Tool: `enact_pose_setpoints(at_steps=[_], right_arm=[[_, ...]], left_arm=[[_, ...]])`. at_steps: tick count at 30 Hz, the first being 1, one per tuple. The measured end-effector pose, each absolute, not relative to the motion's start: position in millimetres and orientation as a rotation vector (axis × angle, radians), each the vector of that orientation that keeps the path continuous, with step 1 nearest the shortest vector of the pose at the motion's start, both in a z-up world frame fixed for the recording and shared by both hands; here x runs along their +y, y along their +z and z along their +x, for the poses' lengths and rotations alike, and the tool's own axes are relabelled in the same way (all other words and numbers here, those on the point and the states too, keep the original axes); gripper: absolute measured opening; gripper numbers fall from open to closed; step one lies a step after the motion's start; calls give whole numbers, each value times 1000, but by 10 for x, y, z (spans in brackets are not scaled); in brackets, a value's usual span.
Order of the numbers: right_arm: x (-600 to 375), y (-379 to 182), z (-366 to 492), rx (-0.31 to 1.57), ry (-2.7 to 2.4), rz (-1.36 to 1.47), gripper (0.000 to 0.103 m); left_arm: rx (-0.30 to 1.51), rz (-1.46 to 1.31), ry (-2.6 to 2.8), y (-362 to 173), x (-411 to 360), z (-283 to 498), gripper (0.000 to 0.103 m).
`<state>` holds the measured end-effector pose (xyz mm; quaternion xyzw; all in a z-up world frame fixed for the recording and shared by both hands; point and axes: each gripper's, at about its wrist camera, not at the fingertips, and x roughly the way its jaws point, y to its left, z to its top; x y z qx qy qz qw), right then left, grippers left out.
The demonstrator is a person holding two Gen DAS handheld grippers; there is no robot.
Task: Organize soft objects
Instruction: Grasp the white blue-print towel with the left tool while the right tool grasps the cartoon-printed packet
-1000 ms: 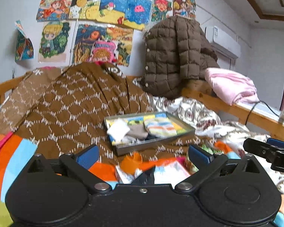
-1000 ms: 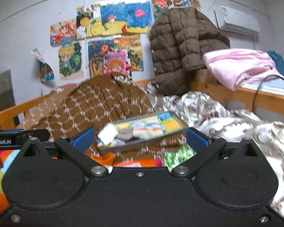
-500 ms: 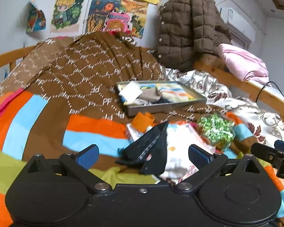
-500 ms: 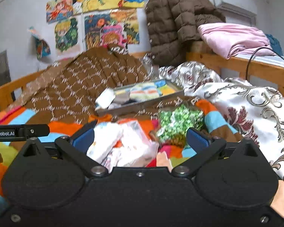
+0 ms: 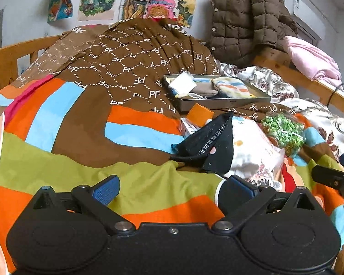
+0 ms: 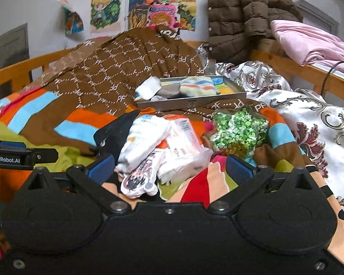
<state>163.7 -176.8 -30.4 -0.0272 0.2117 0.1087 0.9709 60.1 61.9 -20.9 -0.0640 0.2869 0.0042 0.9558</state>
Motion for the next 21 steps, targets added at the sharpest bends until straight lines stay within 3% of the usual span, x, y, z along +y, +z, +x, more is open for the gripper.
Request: enact_pose_setpoints(at_steps=[21], right_arm=[[-1562, -652, 1954, 566, 309, -129, 102]], left_arm=[[599, 159, -248, 15, -11, 1136, 99]])
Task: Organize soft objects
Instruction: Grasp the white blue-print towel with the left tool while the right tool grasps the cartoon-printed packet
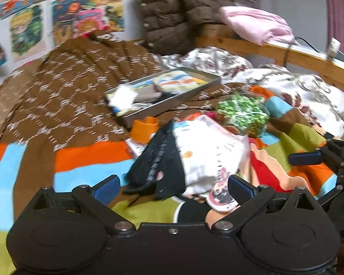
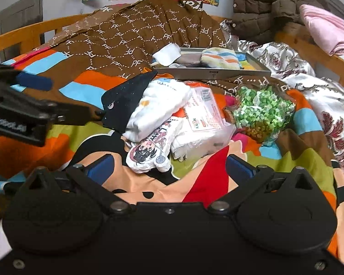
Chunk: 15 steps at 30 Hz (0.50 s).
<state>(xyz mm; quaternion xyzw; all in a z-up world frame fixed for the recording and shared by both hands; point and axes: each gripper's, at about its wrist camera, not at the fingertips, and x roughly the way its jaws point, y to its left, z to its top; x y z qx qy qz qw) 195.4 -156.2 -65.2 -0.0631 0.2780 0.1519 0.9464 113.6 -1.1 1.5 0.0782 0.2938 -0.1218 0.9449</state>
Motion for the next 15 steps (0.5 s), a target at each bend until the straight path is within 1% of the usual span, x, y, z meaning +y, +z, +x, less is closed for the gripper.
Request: enact_pose_setpoints(at_steps=[3, 9, 10, 11, 12, 15], right_arm=[[-1628, -660, 1979, 562, 339, -88, 102], [-1714, -723, 2107, 562, 411, -46, 101], [-1711, -742, 2133, 565, 420, -40, 99], [-1715, -767, 2165, 572, 427, -37, 93], [-1727, -795, 2204, 580, 435, -33, 87], [-1735, -862, 2296, 602, 444, -23, 77]], left_arm=[[612, 187, -307, 53, -87, 1250, 96], [662, 269, -415, 71, -243, 1469, 83], [672, 275, -426, 67, -262, 1503, 81], [687, 281, -435, 56, -285, 1548, 80], [698, 283, -441, 44, -291, 1581, 76], [738, 290, -438, -6, -336, 1696, 68]])
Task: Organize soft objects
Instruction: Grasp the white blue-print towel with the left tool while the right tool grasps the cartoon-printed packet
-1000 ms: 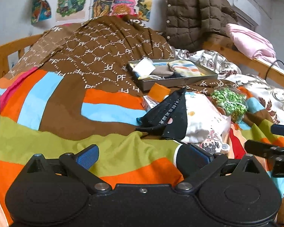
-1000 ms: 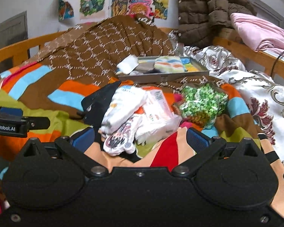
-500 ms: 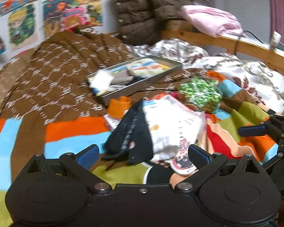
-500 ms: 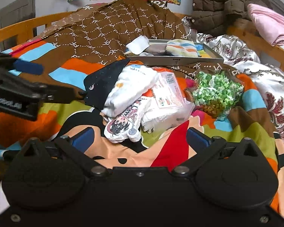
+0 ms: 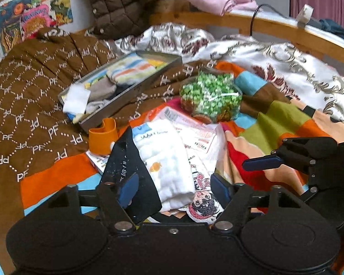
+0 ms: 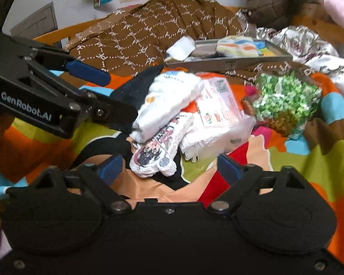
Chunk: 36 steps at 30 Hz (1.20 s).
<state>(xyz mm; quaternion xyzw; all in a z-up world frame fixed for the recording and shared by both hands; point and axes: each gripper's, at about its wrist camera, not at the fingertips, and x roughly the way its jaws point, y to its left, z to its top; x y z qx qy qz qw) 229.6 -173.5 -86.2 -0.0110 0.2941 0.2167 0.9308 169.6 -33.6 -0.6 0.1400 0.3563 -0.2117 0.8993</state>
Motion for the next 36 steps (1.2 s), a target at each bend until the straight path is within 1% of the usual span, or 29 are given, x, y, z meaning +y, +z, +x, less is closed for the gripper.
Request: enact_pose_setpoints(at_steps=[1, 3, 6, 8, 9, 11, 13, 15, 18, 20, 23, 25, 26, 27, 28, 31, 36], right_arm=[[-1739, -878, 2319, 608, 445, -15, 76], [-1755, -890, 2354, 614, 451, 7, 74], [-1765, -923, 2400, 615, 456, 22, 71], [-1805, -965, 2450, 628, 463, 53, 63], [-1834, -985, 2472, 636, 467, 76, 57], [-1875, -1012, 2505, 646, 474, 114, 51], [-1911, -1021, 2512, 646, 485, 144, 47], [-1936, -1039, 2532, 650, 498, 166, 39], [-1959, -1077, 2562, 666, 512, 197, 36], [-1952, -1086, 2574, 669, 518, 201, 35], [-1909, -1102, 2594, 682, 528, 209, 34], [-1880, -1113, 2611, 689, 535, 214, 33], [-1879, -1118, 2618, 691, 541, 219, 29], [-1875, -1121, 2623, 694, 549, 224, 22], [-1862, -1124, 2631, 697, 555, 226, 20], [-1806, -1099, 2615, 696, 541, 197, 19], [-1723, -966, 2517, 661, 509, 136, 11]], left_arm=[[749, 292, -428, -24, -353, 1734, 65], [767, 275, -418, -35, -362, 1792, 62], [788, 271, -426, -32, -424, 1856, 61], [794, 306, -438, -36, -511, 1877, 57], [798, 320, -442, -39, -548, 1883, 55], [813, 352, -444, -50, -629, 1904, 52], [833, 387, -432, -71, -704, 1942, 46], [867, 403, -412, -92, -753, 1995, 43], [912, 373, -392, -100, -753, 2073, 42], [938, 359, -379, -116, -748, 2115, 38], [973, 354, -362, -137, -748, 2164, 28], [989, 341, -350, -137, -734, 2184, 17], [999, 331, -341, -132, -725, 2196, 14], [1007, 324, -336, -129, -719, 2207, 11], [1013, 311, -330, -123, -706, 2214, 8], [1015, 249, -311, -85, -659, 2219, 6], [979, 244, -318, 80, -664, 2092, 5]])
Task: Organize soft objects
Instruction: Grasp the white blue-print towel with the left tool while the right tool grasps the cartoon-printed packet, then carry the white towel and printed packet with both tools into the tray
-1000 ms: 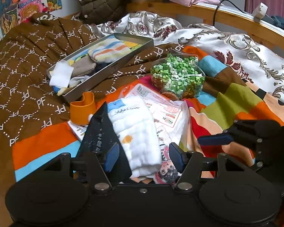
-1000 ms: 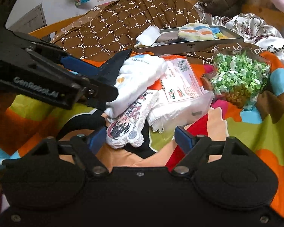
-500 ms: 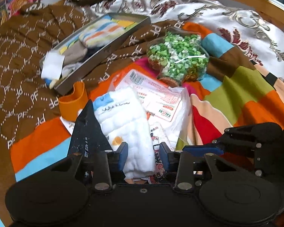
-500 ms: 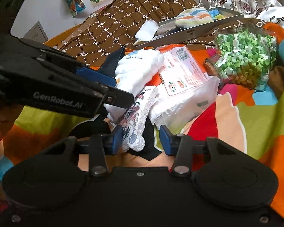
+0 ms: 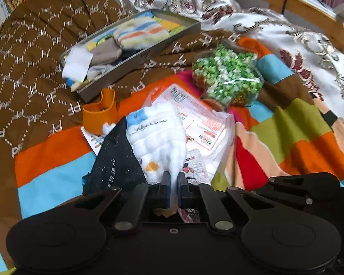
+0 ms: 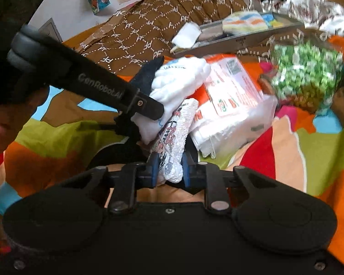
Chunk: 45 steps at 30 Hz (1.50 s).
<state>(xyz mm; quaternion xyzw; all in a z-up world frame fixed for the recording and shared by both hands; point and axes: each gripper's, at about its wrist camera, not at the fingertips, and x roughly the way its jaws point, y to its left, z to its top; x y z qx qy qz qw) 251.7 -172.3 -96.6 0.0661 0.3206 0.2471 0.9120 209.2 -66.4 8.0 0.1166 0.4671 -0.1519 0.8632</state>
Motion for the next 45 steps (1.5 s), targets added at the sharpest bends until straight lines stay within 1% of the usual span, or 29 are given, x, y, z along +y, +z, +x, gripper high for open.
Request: enact_pose_setpoints(at_steps=[7, 11, 16, 20, 27, 36, 40, 45], right_arm=[[-1681, -744, 2268, 562, 438, -5, 6], [-1702, -609, 2108, 503, 404, -43, 6], [-1807, -459, 1978, 422, 356, -44, 6], [-1934, -324, 1850, 318, 293, -33, 6], [-2123, -167, 1768, 201, 227, -13, 6], [-2231, 216, 1829, 86, 208, 1, 6], [-2323, 409, 2005, 66, 186, -21, 6], [-2475, 531, 2482, 88, 158, -105, 6]], left_arm=[[925, 243, -330, 527, -577, 1793, 5], [888, 292, -339, 787, -537, 1603, 5], [822, 367, -349, 1072, -555, 1385, 4], [767, 448, -363, 1314, -647, 1240, 5], [674, 513, -355, 1740, -786, 1195, 4], [554, 549, -376, 1970, -951, 1506, 5], [481, 523, -380, 1983, -955, 1930, 5], [379, 451, -401, 1873, -932, 2636, 5]])
